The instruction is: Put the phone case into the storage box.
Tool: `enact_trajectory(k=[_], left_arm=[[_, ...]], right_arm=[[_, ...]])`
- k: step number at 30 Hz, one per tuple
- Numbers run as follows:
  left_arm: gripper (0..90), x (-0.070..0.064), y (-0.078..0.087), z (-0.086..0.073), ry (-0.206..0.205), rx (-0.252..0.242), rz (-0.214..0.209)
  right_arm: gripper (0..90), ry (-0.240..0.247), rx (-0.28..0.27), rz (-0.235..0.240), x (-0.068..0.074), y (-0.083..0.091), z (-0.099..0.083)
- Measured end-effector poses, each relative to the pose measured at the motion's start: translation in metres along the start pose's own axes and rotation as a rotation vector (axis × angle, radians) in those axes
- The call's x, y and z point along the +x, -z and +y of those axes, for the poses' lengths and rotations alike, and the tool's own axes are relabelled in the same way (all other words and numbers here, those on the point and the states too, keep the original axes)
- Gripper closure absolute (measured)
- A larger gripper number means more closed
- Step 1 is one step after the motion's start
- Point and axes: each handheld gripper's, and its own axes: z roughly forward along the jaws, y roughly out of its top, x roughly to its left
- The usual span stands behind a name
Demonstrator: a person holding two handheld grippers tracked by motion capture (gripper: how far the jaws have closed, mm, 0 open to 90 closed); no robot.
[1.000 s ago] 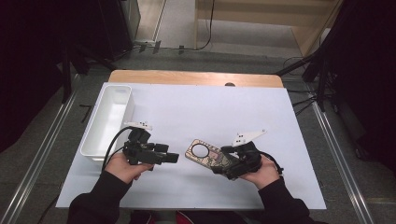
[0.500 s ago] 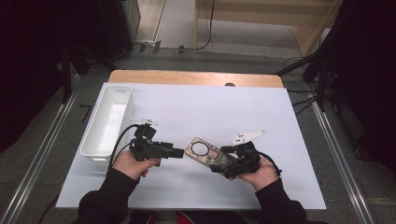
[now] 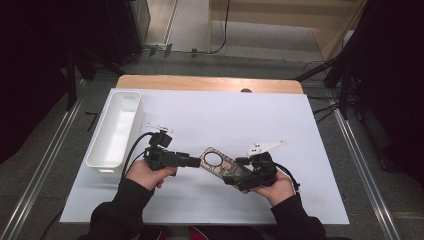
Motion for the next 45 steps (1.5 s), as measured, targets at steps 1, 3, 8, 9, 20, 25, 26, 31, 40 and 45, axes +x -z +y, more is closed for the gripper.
enact_trajectory(k=[1,3,8,9,20,25,26,31,40,45], left_arm=[[29.0,0.0,0.0,0.0,0.0,0.0,0.001],[29.0,0.001,-0.002,0.001,0.014,0.002,-0.008],[29.1,0.003,-0.005,0.004,0.061,0.016,-0.015],[29.1,0.003,-0.006,0.005,0.072,0.015,-0.017],[29.2,-0.002,-0.012,0.006,0.097,-0.007,0.007],[31.5,0.0,-0.015,0.006,0.123,-0.011,0.009],[31.6,0.001,-0.016,0.006,0.125,-0.013,0.008],[33.6,0.005,-0.017,0.007,0.174,-0.006,-0.013],[36.3,0.006,-0.018,0.009,0.187,-0.001,-0.027],[38.5,0.004,-0.019,0.011,0.19,0.004,-0.029]], right_arm=[[10.7,-0.003,-0.002,0.001,0.0,0.0,0.0],[10.7,-0.001,-0.005,0.002,0.001,-0.001,0.0],[10.7,-0.009,-0.012,0.004,0.001,-0.002,0.001],[10.7,-0.01,-0.013,0.005,0.001,-0.002,0.001],[10.7,-0.029,-0.041,-0.006,0.002,-0.003,0.002],[10.7,-0.036,-0.052,-0.008,0.003,-0.003,0.002],[10.7,-0.038,-0.052,-0.005,0.003,-0.004,0.002],[10.7,-0.031,-0.055,-0.005,0.004,-0.005,0.002],[10.7,-0.027,-0.063,-0.005,0.006,-0.007,0.002],[10.7,-0.026,-0.07,-0.003,0.006,-0.009,0.002]])
